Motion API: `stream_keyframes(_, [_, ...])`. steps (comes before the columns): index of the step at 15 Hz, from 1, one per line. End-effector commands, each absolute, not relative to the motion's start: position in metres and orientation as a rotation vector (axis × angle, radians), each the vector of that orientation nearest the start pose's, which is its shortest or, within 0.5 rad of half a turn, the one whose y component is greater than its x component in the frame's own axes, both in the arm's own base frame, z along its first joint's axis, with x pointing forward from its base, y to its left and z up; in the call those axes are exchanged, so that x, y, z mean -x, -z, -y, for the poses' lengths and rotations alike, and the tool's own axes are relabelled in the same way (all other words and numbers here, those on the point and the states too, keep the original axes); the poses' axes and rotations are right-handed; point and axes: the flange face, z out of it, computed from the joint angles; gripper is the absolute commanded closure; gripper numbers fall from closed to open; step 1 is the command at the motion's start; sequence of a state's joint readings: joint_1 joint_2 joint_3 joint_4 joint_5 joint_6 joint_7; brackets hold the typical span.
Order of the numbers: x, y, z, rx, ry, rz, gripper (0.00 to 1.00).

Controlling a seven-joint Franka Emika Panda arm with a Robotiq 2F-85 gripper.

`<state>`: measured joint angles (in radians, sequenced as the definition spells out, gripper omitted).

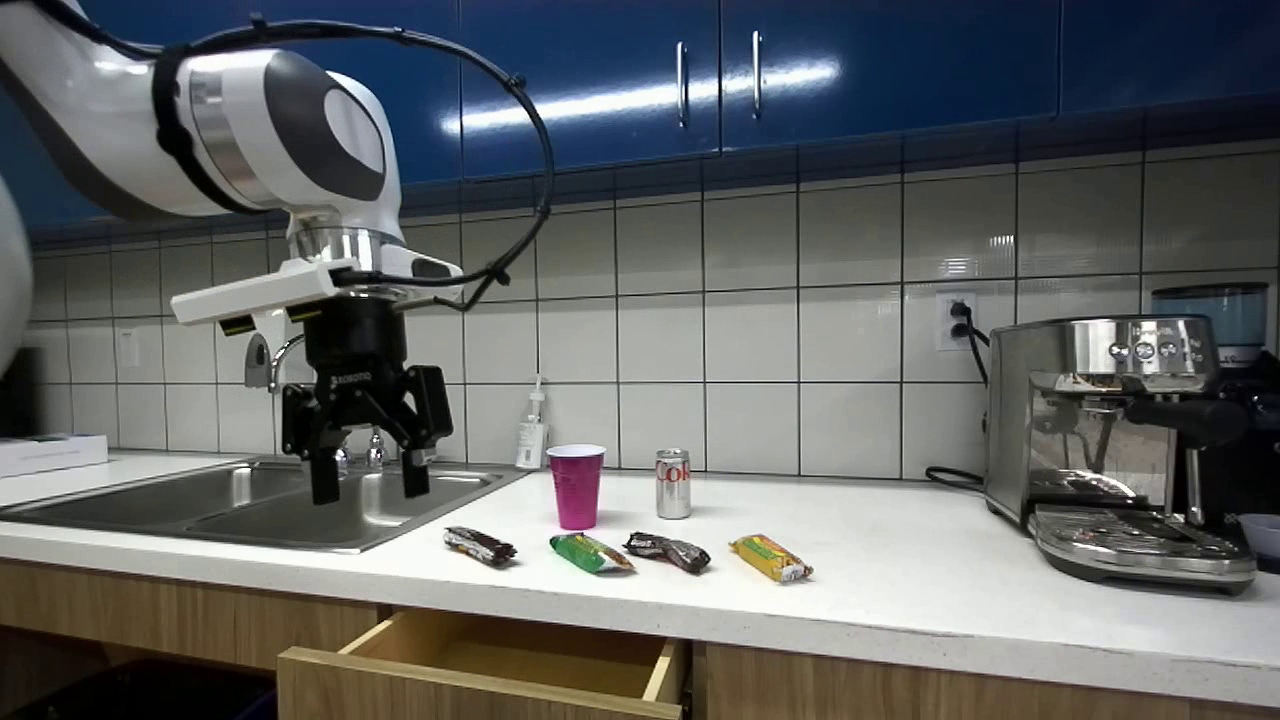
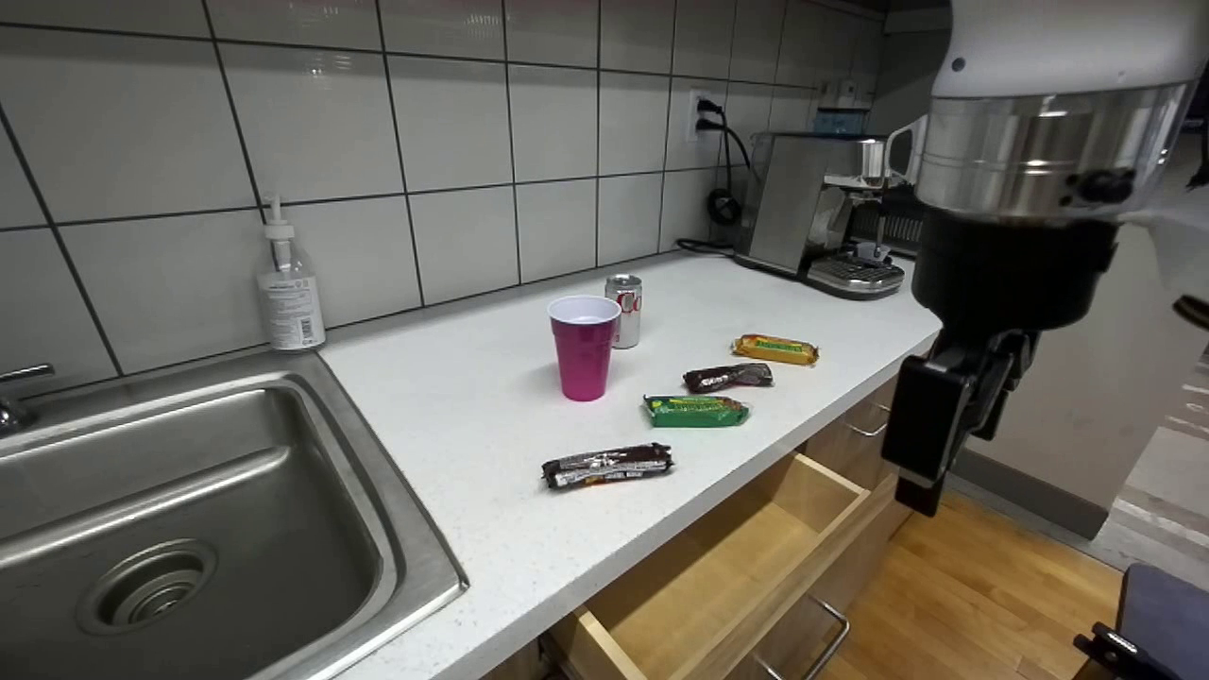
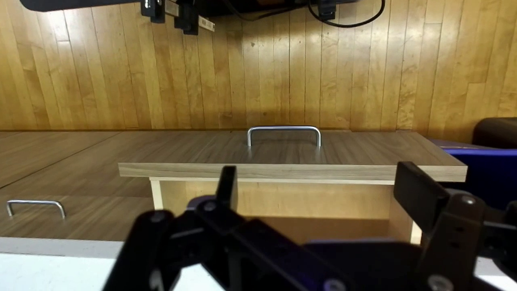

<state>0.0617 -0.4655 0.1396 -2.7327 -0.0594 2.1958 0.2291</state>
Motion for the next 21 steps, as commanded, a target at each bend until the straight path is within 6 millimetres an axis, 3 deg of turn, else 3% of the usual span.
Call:
stream_keyframes(1, [-0.371,-0.336,-0.056,3.259,-0.074,0.036,0.0])
stream_keyframes(21, [-0.456,-0.217,-0.036,3.234,-0.097,0.063,0.0])
